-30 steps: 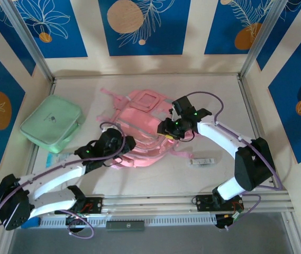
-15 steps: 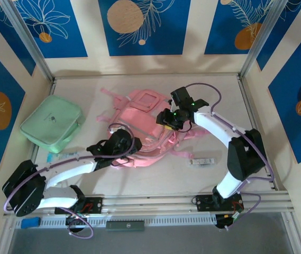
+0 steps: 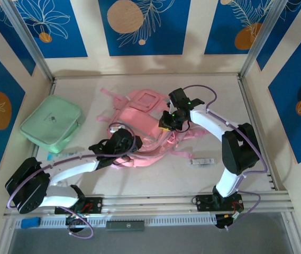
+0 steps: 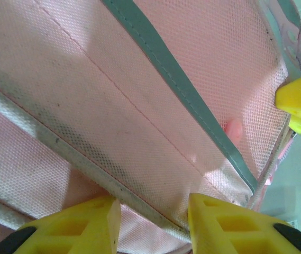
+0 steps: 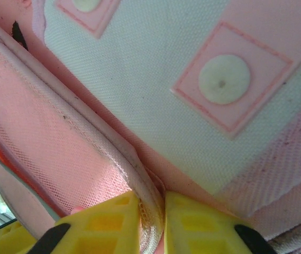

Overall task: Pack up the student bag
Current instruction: Rotate the student bag at the center of the table.

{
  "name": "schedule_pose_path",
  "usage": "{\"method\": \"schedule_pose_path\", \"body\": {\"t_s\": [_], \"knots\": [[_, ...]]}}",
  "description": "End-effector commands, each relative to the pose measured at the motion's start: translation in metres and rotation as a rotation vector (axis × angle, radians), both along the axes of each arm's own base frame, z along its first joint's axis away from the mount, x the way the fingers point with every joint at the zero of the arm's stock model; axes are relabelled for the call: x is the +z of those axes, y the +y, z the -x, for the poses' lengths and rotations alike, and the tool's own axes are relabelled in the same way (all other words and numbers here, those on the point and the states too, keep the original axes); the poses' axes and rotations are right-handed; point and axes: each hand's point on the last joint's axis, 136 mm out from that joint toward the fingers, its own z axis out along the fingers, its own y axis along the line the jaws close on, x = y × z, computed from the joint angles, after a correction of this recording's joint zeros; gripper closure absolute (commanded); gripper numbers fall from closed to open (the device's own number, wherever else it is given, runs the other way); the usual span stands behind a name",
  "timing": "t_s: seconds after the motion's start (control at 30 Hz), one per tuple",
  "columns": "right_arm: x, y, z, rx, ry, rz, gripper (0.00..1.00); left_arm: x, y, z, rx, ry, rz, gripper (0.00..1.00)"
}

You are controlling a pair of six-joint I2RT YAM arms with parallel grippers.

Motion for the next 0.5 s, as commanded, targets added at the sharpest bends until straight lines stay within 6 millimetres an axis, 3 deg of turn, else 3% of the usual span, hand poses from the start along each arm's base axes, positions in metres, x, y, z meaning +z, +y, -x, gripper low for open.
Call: {"method": "schedule_pose_path", "body": {"t_s": [0.0,0.17,0.47], "knots": [[0.011,0.024,0.006,0.058,-0.013,-0.062,0.89,0.01,0.01,-0.014,0.036,-0.039,-0.008,0.61],[0.018,0.04,0.02,0.084,-0.019,-0.087,0.97,0.01,0.039,-0.022,0.082,-0.041,-0.039,0.6],[0.029,0.076,0.037,0.057,-0.017,-0.166,1.0,0.023,0.096,-0.036,0.164,-0.056,-0.083,0.6]]}}
